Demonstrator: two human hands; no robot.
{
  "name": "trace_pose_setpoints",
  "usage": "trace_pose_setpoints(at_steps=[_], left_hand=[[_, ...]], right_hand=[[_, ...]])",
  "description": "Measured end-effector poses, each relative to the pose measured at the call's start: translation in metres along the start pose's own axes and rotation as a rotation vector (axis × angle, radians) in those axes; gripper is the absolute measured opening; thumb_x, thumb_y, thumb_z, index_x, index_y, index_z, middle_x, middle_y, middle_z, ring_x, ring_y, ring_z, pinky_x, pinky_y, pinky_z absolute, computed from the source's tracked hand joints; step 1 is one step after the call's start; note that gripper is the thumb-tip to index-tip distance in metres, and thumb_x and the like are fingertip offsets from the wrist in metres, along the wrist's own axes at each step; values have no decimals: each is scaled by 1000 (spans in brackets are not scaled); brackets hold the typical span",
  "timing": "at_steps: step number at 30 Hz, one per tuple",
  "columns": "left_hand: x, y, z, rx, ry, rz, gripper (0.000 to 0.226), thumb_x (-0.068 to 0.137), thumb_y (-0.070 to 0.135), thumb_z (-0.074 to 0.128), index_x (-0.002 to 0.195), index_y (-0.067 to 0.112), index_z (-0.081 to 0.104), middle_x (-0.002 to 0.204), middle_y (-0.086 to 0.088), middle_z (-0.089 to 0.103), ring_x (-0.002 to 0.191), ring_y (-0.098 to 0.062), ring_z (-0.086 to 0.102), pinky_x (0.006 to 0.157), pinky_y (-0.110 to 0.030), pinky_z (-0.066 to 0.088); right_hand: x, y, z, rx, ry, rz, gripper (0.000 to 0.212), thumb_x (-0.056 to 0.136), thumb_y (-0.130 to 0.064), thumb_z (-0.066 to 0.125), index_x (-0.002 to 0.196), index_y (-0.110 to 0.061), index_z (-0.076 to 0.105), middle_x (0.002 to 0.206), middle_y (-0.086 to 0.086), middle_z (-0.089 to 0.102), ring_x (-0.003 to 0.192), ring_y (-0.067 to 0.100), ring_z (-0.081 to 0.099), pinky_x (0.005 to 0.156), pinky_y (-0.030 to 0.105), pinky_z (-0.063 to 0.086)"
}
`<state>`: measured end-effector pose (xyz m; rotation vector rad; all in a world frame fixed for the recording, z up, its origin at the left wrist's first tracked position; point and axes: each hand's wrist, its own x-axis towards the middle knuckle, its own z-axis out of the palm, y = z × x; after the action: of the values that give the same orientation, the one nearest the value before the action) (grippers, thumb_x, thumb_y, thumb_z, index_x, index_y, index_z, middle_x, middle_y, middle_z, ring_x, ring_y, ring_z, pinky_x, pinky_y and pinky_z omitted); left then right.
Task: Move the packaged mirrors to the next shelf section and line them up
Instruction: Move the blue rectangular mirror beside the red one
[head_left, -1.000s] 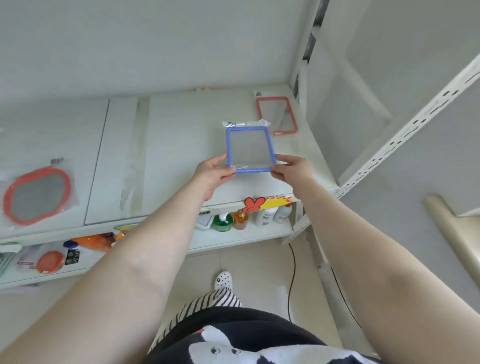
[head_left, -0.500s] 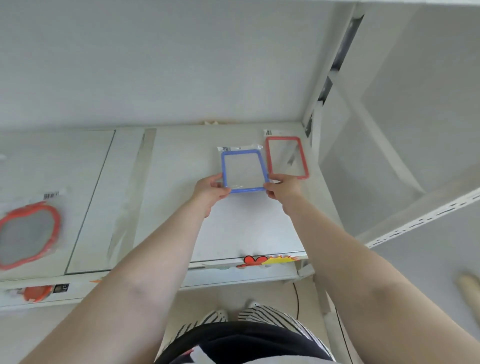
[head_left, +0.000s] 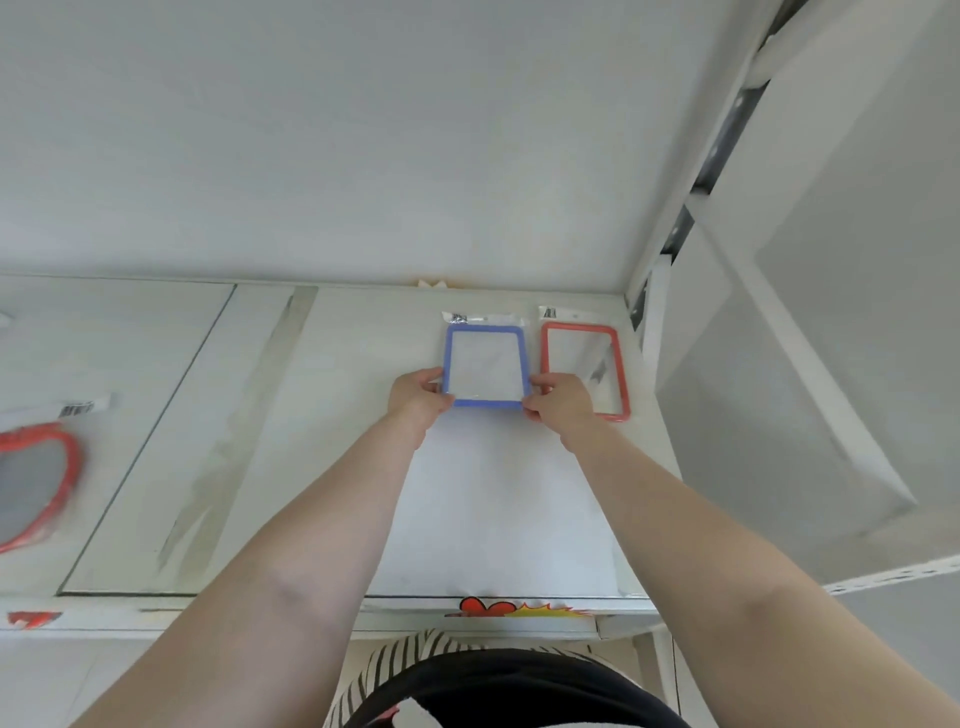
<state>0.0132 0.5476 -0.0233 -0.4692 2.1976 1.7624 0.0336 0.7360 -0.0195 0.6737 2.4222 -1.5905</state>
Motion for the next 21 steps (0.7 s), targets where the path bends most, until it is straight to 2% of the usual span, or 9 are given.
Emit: trace_pose_setpoints(at_steps=[2,5,7,10,12,14,17,21], left_hand=[[4,-1,4,41,21,9,50,85,-3,63,132,10,55,93,-6,59,88,-24,56,66,-20,44],[10,-5,5,155,68,13,50,82,2,66,130,14,58,108,-10,66,92,-26,61,80,-28,49],[11,-6,5,272,88,36,50,82,7,69,129,16,58,118,-12,65,95,-26,62,81,-28,47],[14,-4,8,502,141,125,59,79,20,73,135,18,51,131,-11,52,116,-27,55,94,-31,46],[16,-2,17,603,118,209,66,77,26,75,137,18,47,133,-10,45,124,-29,45,101,-32,39],[19,-3,28,699,74,255,78,74,35,77,140,16,39,139,-11,43,128,-30,39,106,-33,34],[21,-7,40,764,45,258,91,74,38,76,146,9,27,149,-11,33,133,-32,36,110,-34,30],[24,-9,43,758,57,286,88,72,37,78,141,6,33,149,-10,36,132,-32,38,110,-34,31]], right_hand=[[4,2,-2,-55,-3,-28,43,83,3,64,125,0,60,89,9,61,83,31,64,91,46,55],[7,-1,-8,-195,17,-78,33,88,-7,57,120,-8,64,95,12,67,77,30,63,84,41,56],[10,0,-15,-351,92,-105,33,89,-18,54,120,-16,64,112,7,70,92,27,66,89,37,54],[14,8,-27,-470,261,-90,34,90,-28,55,123,-22,59,122,8,61,108,27,60,91,35,50],[16,14,-37,-592,380,-80,44,90,-35,58,132,-22,52,131,10,49,120,29,46,97,39,43],[18,22,-44,-636,425,-69,60,86,-43,61,139,-21,43,137,12,43,128,32,38,105,41,36],[24,37,-44,-620,387,-45,80,78,-52,68,142,-16,37,142,12,40,134,33,35,112,44,31],[27,45,-40,-558,351,-52,86,75,-50,72,142,-11,35,148,12,34,136,33,34,115,45,29]])
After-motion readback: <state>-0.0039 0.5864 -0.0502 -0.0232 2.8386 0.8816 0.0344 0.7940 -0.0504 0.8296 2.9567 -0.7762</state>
